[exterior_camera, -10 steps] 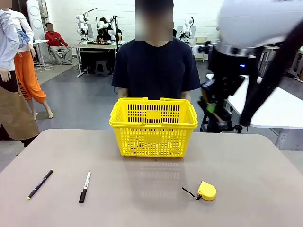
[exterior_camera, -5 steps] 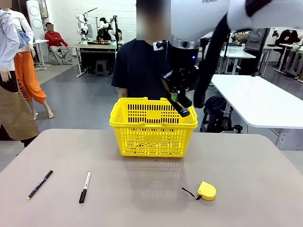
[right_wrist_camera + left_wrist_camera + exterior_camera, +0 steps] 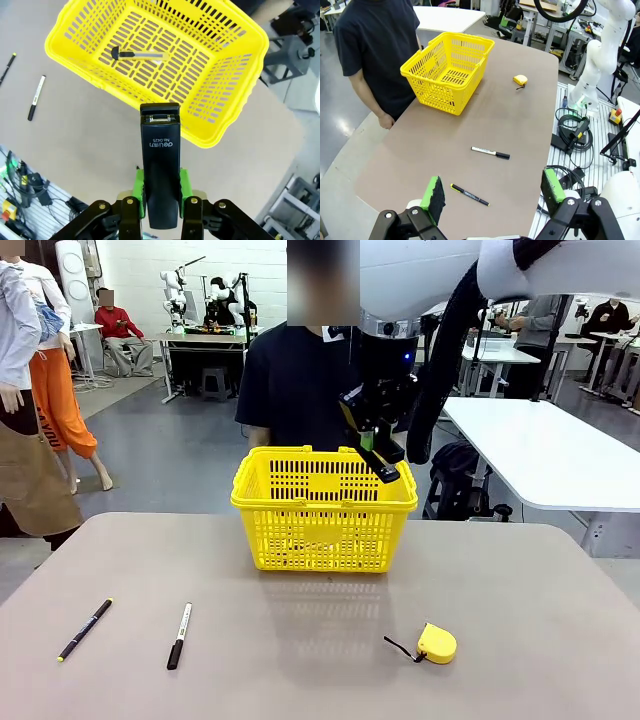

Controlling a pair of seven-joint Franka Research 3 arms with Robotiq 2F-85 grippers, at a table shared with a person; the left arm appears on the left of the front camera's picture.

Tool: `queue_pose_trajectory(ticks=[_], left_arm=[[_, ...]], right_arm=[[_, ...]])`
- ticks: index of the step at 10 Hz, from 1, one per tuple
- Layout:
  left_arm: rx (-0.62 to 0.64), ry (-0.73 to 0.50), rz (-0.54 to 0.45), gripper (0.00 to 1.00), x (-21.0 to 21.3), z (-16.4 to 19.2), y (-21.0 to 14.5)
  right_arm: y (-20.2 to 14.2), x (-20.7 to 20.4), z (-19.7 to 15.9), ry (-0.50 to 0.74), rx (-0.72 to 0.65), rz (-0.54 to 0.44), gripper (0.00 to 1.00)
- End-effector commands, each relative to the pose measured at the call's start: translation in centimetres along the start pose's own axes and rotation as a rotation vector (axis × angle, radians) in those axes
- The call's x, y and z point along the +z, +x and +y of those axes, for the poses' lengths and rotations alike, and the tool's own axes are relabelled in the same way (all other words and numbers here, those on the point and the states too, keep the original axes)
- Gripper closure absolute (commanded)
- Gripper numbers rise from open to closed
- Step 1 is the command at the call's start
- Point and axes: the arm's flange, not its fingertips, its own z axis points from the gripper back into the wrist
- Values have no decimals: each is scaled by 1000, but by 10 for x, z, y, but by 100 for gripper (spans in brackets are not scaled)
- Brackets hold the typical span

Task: Place the items the person wants into the basket.
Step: Pick up the item the person points to and place it in the Market Basket.

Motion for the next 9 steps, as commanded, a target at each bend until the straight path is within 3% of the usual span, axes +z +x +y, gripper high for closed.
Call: queue_pose_trajectory(ticks=[1,3,4,6,9], left_arm=[[-20,-5,-22,0,2,0,0],[-20,-5,-22,0,2,0,0],[-20,-5,-22,0,2,0,0],[-20,-5,-22,0,2,0,0],[-20,-5,-22,0,2,0,0]], right_arm=[[-9,-4,-1,-1,4,3,78],[-9,-4,-1,-1,4,3,78],[-1,-2,0,-1,1,4,68],[43,-12,-3,-47,370,5,68],[102,-47,-1,-7,670,26,68]])
